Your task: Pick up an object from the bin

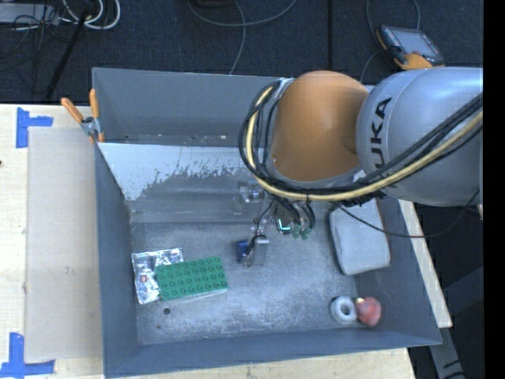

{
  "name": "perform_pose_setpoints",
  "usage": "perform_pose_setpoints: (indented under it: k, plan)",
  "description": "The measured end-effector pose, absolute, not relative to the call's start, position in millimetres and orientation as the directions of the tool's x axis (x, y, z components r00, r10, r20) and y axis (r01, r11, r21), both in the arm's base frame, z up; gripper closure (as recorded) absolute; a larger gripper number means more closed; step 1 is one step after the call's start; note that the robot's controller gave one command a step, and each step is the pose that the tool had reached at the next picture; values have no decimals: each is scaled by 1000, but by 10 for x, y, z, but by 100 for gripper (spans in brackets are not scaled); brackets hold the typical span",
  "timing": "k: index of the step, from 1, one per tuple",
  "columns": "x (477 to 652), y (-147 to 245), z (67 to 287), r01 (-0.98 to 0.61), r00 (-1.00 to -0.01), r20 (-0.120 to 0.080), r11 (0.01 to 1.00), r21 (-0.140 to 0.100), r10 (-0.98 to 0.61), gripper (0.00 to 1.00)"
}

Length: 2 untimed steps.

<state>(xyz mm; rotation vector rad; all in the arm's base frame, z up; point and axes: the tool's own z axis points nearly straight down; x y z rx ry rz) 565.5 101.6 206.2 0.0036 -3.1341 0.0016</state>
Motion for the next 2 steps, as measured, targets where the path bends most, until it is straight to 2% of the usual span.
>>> perform_pose_setpoints:
  k: [1, 2]
  plan:
    - [5415, 1690, 646, 55, -998, 10, 998, -1, 55, 0]
    - [5445, 1670, 693, 61, -998, 2, 998, 0, 61, 100]
